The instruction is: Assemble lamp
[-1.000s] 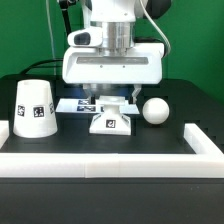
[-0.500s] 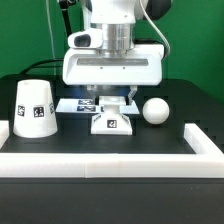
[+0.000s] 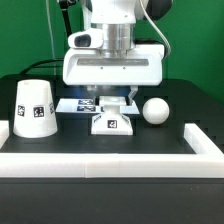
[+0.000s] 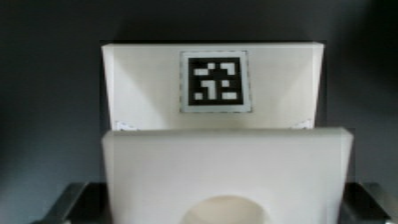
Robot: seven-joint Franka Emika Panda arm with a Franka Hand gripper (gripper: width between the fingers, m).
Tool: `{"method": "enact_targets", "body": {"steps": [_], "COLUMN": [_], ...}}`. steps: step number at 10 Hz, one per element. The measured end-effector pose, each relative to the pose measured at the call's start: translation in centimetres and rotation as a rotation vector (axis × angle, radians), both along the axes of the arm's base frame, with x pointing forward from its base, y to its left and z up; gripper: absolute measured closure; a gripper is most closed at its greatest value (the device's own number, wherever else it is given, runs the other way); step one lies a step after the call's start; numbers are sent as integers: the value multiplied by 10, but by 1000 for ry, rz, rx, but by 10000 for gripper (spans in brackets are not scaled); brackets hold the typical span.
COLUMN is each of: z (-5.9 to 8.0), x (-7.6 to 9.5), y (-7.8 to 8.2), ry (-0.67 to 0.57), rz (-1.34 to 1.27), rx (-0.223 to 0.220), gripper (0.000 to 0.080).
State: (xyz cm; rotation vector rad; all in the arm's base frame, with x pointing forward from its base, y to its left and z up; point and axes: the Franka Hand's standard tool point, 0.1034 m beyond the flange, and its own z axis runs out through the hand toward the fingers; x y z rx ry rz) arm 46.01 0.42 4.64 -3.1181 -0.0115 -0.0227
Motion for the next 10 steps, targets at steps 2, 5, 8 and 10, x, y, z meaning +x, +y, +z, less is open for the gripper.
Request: {"method": "enact_targets", "body": {"steps": [2,5,8,10], "z": [1,1,2,2], "x": [38,76,112,130], "y": [12,39,69,90], "ry": [-51,-98,-153,-178], "rz": [45,83,125,138], "rx": [7,17,27,34], "gripper": [266,265,265,265]}}
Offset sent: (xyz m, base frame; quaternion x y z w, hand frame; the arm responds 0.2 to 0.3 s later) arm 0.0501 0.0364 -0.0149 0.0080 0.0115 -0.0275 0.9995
